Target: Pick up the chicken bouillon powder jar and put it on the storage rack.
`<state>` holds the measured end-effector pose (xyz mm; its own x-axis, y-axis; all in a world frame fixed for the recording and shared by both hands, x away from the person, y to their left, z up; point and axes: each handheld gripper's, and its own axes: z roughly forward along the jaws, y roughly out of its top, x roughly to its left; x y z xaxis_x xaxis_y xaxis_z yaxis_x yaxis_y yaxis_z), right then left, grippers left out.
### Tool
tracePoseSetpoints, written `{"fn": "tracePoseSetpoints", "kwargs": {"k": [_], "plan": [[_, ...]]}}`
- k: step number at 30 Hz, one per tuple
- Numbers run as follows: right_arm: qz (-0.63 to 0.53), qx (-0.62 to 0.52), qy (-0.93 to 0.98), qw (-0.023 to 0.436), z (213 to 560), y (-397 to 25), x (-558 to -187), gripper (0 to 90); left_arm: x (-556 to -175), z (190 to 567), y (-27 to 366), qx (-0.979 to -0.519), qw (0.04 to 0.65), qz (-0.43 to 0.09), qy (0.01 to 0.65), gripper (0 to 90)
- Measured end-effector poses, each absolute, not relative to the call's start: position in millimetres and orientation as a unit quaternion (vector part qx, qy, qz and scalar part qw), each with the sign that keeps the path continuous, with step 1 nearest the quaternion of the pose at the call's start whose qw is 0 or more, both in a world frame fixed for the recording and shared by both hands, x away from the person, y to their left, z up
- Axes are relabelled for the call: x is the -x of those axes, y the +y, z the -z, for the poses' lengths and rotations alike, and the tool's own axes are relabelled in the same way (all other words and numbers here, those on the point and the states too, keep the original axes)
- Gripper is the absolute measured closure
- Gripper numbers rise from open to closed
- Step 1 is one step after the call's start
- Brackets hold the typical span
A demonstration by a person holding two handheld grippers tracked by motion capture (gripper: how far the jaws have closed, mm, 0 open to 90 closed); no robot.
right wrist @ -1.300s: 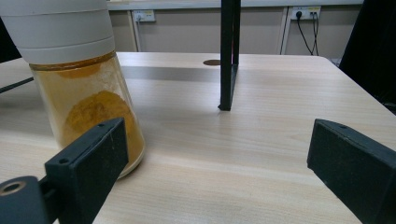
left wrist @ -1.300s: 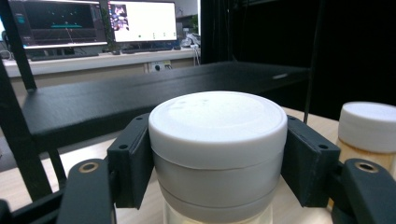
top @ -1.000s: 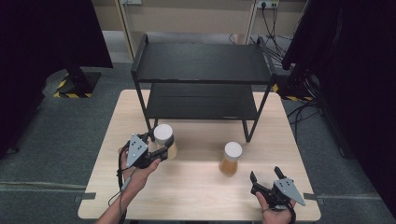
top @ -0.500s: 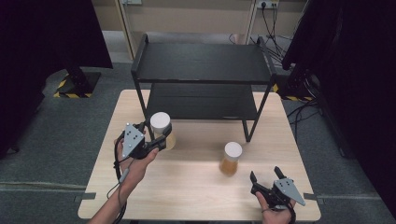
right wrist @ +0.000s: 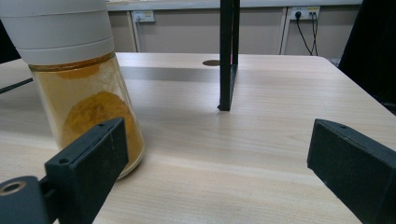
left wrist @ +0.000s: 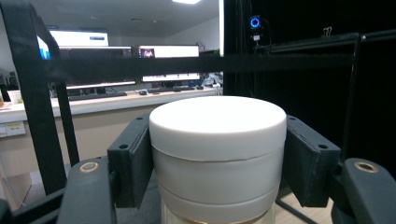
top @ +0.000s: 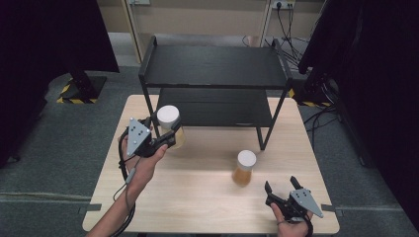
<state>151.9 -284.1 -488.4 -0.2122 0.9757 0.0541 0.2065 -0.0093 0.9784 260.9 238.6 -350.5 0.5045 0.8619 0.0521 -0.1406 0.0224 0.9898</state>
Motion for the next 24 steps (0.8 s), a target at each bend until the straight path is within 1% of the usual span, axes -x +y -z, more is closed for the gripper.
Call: {"fn": "tracePoseSetpoints", "kwargs": {"k": [24], "plan": [[-0.506, -0.499, 0.592, 0.381, 489, -284, -152, 5.6, -266, 308, 234, -0.54, 0.665, -0.413, 0.308, 33.6]]}}
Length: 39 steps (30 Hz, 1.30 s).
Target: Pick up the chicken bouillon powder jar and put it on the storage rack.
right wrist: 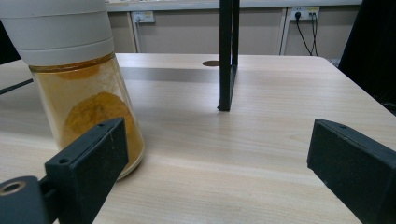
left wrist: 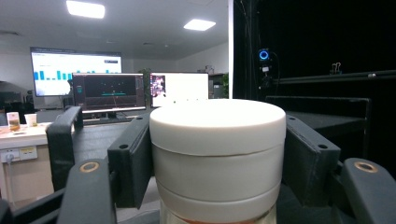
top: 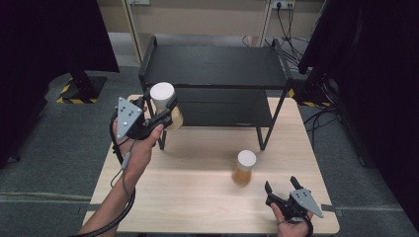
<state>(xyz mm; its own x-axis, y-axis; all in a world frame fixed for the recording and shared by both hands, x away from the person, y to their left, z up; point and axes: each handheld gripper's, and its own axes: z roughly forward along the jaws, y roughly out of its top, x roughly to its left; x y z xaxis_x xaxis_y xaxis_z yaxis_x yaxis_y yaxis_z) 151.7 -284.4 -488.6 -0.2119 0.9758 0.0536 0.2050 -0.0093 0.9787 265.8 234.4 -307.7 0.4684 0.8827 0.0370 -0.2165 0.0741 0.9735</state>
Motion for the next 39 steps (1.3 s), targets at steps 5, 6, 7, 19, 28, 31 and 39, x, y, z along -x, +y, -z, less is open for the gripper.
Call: {"fn": "tracePoseSetpoints", "kwargs": {"k": [5, 6, 7, 19, 28, 31, 39], "plan": [[-0.506, -0.499, 0.592, 0.381, 489, -284, -152, 5.6, -266, 300, 235, -0.535, 0.667, -0.418, 0.308, 33.6], [-0.506, -0.499, 0.592, 0.381, 489, -284, -152, 5.6, -266, 298, 235, -0.534, 0.667, -0.418, 0.308, 33.6], [-0.506, -0.499, 0.591, 0.381, 489, -284, -152, 5.6, -266, 297, 235, -0.533, 0.668, -0.419, 0.308, 33.7], [-0.505, -0.5, 0.592, 0.381, 489, -284, -152, 5.6, -268, 273, 234, -0.523, 0.672, -0.425, 0.307, 33.7], [-0.506, -0.5, 0.591, 0.38, 488, -284, -152, 5.6, -270, 258, 231, -0.522, 0.674, -0.425, 0.306, 33.7], [-0.506, -0.5, 0.591, 0.381, 489, -284, -152, 5.6, -272, 253, 229, -0.521, 0.675, -0.424, 0.307, 33.7], [-0.507, -0.5, 0.591, 0.38, 489, -285, -152, 5.6, -275, 242, 226, -0.518, 0.676, -0.425, 0.307, 33.7]]}}
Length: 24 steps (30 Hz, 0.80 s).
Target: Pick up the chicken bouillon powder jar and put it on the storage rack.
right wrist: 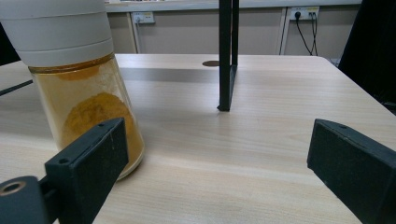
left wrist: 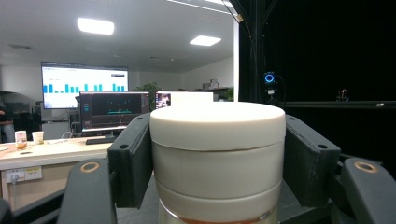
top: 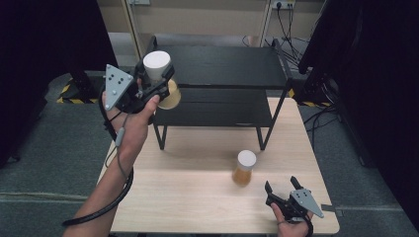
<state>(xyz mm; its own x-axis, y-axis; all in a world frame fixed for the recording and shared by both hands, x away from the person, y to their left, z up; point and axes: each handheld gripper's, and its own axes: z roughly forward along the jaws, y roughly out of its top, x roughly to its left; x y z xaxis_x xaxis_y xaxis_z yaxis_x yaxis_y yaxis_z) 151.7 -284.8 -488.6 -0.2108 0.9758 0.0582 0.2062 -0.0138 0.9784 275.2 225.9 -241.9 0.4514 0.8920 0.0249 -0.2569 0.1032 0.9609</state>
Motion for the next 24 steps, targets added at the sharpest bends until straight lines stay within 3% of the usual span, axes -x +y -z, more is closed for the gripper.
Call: {"fn": "tracePoseSetpoints", "kwargs": {"k": [24], "plan": [[-0.509, -0.501, 0.59, 0.378, 489, -286, -152, 5.6, -296, 215, 210, -0.522, 0.662, -0.436, 0.315, 33.7]]}}
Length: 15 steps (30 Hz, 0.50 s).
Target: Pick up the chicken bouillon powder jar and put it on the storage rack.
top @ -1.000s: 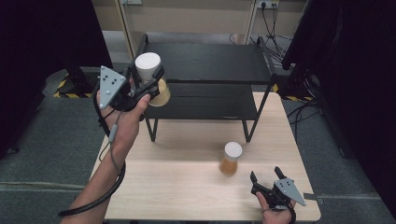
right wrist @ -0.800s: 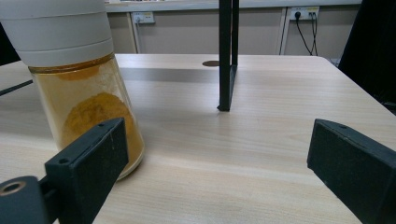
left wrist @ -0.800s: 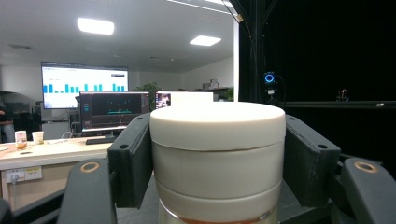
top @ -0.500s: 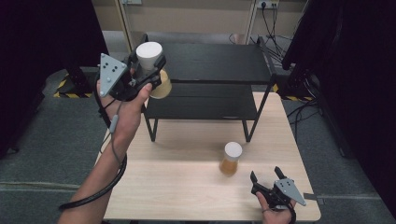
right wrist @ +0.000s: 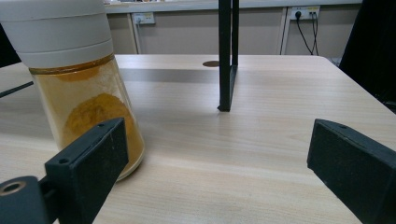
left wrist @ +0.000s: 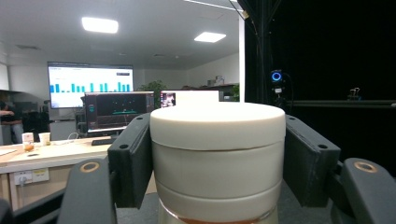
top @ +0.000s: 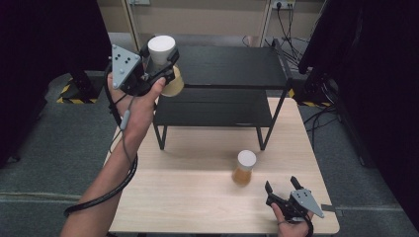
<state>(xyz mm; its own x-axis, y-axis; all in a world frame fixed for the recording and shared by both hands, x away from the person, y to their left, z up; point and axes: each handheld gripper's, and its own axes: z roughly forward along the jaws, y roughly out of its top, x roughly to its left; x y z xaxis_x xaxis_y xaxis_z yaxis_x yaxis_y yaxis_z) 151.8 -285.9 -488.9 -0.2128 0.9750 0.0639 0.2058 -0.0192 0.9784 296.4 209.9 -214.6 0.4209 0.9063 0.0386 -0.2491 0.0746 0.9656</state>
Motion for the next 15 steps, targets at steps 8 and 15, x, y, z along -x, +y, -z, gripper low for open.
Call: {"fn": "tracePoseSetpoints", "kwargs": {"k": [8, 15], "plan": [[-0.51, -0.5, 0.59, 0.378, 489, -286, -152, 5.6, -308, 205, 205, -0.519, 0.651, -0.449, 0.326, 33.7], [-0.509, -0.5, 0.59, 0.377, 489, -286, -152, 5.6, -318, 199, 201, -0.519, 0.636, -0.462, 0.334, 33.7]]}}
